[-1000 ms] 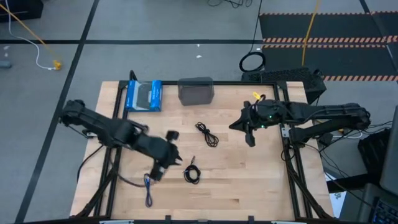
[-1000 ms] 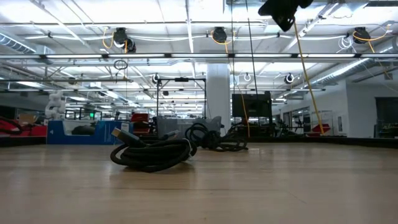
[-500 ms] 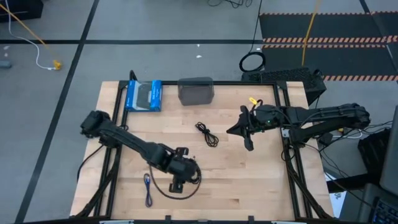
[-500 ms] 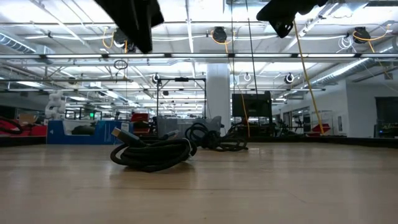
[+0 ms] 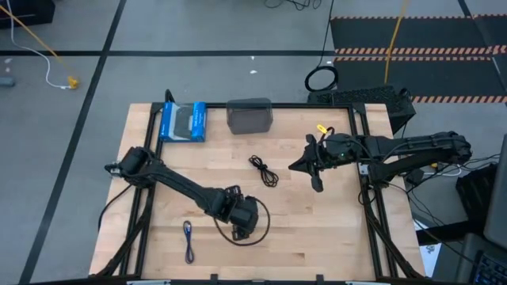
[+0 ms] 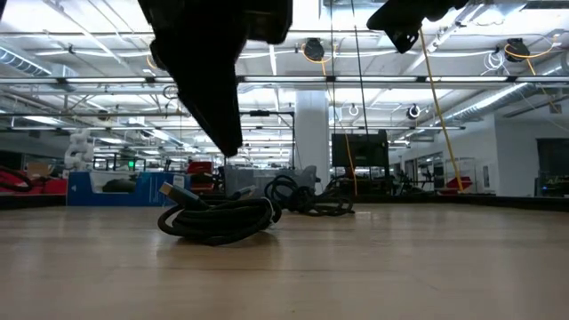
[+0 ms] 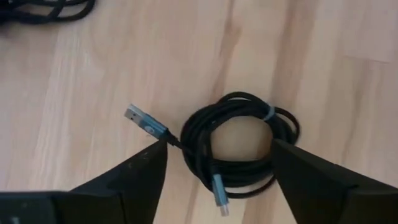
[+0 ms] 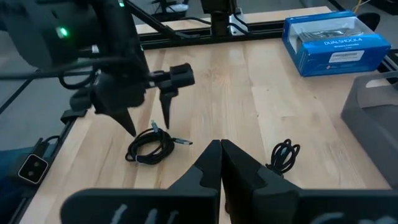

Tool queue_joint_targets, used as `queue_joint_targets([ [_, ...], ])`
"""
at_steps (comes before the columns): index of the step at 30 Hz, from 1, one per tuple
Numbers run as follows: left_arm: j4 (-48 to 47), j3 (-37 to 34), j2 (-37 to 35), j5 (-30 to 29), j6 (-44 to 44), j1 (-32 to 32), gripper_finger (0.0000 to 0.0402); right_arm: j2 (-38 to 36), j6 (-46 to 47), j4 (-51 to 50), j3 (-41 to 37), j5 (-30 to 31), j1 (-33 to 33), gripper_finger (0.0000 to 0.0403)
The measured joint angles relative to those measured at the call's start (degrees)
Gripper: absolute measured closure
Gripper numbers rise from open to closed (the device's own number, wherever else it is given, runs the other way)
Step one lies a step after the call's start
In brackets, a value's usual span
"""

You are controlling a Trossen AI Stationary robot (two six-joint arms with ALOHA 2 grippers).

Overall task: Pick and place USB-C Cables
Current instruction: Put the bottom black charger cable into the black bin

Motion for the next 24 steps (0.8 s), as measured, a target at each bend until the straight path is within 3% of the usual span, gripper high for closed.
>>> queue_joint_targets([
  [7, 0.4, 0.0, 3.7, 0.9, -5.6, 0.1, 0.0095, 0.0, -0.2, 0.0, 0.0, 0.0, 1.2, 0.0403],
  [24, -1.4, 0.0, 6.9, 3.3, -6.7, 3.0, 0.0103, 0.0, -0.7, 1.7, 0.0, 0.0, 3.3, 0.0403],
])
